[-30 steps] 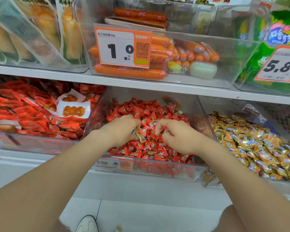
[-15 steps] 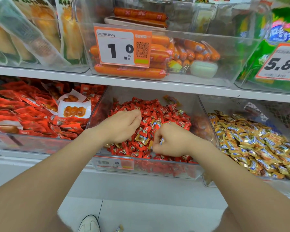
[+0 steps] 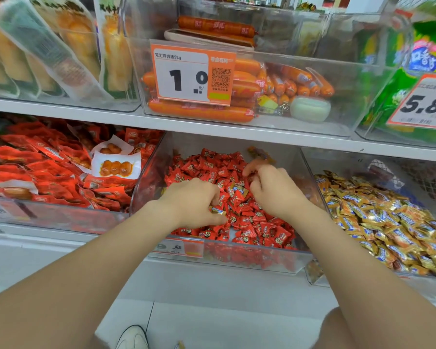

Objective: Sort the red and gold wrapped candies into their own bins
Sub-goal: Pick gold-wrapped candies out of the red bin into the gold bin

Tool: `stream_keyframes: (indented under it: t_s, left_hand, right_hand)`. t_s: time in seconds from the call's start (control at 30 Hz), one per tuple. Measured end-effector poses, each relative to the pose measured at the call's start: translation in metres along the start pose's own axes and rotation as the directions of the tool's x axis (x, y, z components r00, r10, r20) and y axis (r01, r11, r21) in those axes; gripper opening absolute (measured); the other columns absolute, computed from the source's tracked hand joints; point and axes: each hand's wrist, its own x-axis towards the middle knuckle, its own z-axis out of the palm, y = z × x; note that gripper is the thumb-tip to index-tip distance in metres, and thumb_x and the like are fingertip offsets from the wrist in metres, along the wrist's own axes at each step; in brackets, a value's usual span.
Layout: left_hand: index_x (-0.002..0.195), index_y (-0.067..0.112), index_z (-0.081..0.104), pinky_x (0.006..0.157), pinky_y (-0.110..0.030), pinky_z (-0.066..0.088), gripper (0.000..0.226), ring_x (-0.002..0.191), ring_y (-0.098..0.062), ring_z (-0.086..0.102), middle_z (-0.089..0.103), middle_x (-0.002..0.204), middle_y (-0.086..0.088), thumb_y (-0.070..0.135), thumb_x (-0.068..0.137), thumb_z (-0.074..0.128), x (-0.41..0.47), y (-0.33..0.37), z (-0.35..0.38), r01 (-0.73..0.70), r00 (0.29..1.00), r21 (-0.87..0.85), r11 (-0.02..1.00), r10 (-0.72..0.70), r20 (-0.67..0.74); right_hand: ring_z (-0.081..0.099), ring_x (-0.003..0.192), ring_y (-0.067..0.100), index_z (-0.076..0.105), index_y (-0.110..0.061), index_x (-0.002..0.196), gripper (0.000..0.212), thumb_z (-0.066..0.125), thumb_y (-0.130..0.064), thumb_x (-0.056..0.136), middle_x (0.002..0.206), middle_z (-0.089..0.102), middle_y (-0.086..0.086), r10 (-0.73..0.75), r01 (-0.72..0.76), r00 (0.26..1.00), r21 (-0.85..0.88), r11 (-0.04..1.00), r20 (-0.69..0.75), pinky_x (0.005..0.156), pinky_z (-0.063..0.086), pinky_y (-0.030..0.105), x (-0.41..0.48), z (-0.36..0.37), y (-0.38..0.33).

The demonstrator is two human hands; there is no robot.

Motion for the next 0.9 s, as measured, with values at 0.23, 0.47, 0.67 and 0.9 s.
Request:
stream_keyframes:
  t_s: [0.23, 0.47, 0.67, 0.9]
  left_hand:
    - [0.094, 0.025, 0.06, 0.065, -0.036, 0.048, 0.032, 0.086, -0.018, 0.057, 0.056, 0.086, 0.01, 0.053, 0.089, 0.073, 0.009, -0.001, 0.011, -0.068, 0.997, -0.089, 0.994, 0.069, 0.017]
    - [0.093, 0.016, 0.048, 0.062, -0.033, 0.043, 0.029, 0.07, -0.014, 0.053, 0.06, 0.08, 0.001, 0.039, 0.11, 0.046, 0.002, -0.007, -0.003, -0.136, 0.991, -0.247, 0.959, 0.135, -0.02]
    - [0.099, 0.014, 0.048, 0.046, -0.022, 0.041, 0.019, 0.054, -0.003, 0.051, 0.067, 0.086, -0.011, 0.028, 0.111, 0.045, -0.018, -0.016, -0.022, -0.084, 0.996, -0.349, 0.933, 0.087, -0.007]
    - [0.081, 0.003, 0.063, 0.064, -0.036, 0.049, 0.051, 0.058, -0.02, 0.055, 0.063, 0.065, -0.01, 0.048, 0.103, 0.057, -0.024, -0.02, -0.025, 0.0, 0.997, -0.21, 0.978, 0.015, 0.07]
  right_hand:
    - [0.068, 0.099, 0.031, 0.073, -0.035, 0.112, 0.029, 0.059, -0.056, 0.1, 0.103, 0.075, 0.001, -0.051, 0.062, 0.997, -0.252, 0.966, 0.052, 0.08, 0.058, 0.044, 0.012, 0.02, -0.001]
    - [0.066, 0.084, 0.032, 0.068, -0.02, 0.099, 0.025, 0.061, -0.044, 0.102, 0.091, 0.068, 0.005, -0.136, 0.171, 0.983, -0.355, 0.919, 0.124, 0.073, 0.057, 0.042, 0.021, 0.025, -0.001]
    - [0.055, 0.057, 0.022, 0.046, -0.015, 0.076, 0.042, 0.048, -0.04, 0.109, 0.061, 0.053, 0.004, -0.129, 0.149, 0.98, -0.131, 0.98, 0.155, 0.057, 0.038, 0.038, 0.017, 0.009, -0.003]
    - [0.056, 0.051, 0.013, 0.055, -0.024, 0.104, 0.01, 0.061, -0.021, 0.096, 0.081, 0.074, 0.003, -0.079, 0.053, 0.991, 0.223, 0.973, 0.11, 0.049, 0.046, 0.033, -0.003, -0.008, -0.018]
